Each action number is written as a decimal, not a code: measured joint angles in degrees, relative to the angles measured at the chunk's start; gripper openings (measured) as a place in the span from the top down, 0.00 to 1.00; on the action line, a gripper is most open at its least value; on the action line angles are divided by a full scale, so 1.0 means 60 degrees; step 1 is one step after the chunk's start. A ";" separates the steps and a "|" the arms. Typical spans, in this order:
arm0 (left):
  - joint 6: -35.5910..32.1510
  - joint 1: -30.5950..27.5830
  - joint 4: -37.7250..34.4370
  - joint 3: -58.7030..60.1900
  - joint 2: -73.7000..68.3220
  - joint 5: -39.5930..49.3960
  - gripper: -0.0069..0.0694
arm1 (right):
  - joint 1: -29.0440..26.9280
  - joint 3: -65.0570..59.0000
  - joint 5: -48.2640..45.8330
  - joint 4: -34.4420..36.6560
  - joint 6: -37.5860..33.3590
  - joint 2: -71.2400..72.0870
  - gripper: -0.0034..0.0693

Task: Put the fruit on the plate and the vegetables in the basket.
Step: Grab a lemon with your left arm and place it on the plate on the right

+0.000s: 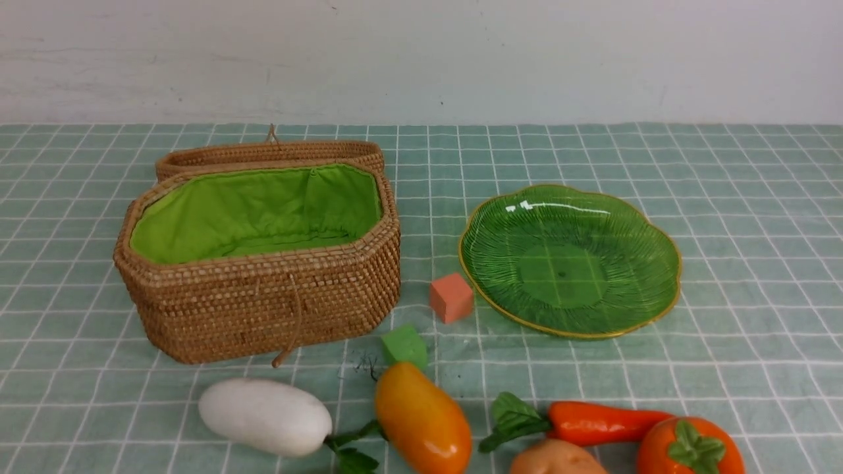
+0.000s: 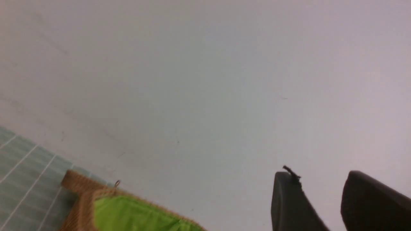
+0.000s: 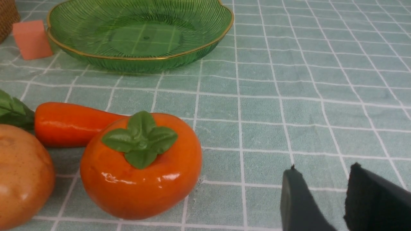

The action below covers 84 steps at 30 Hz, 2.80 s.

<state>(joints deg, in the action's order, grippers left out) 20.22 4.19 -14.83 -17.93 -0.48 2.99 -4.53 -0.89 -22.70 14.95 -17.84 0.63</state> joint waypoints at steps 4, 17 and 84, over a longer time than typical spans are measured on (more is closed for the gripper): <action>-0.0407 0.0000 0.0481 -0.2299 -0.1522 0.2551 0.60 | 0.0000 0.0000 0.0000 0.0000 0.0000 0.0000 0.62; -0.2140 0.0753 0.1131 -0.4428 -0.6124 0.6711 0.60 | 0.0000 0.0000 0.0000 0.0000 0.0000 0.0000 0.62; -0.4506 0.5643 0.0673 -1.1949 -1.6406 0.7029 0.14 | 0.0000 0.0000 -0.0008 0.0007 0.0000 0.0000 0.62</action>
<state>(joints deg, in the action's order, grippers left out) -6.82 38.05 -10.79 -89.62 -98.92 45.16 -4.53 -0.89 -22.75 15.00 -17.84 0.63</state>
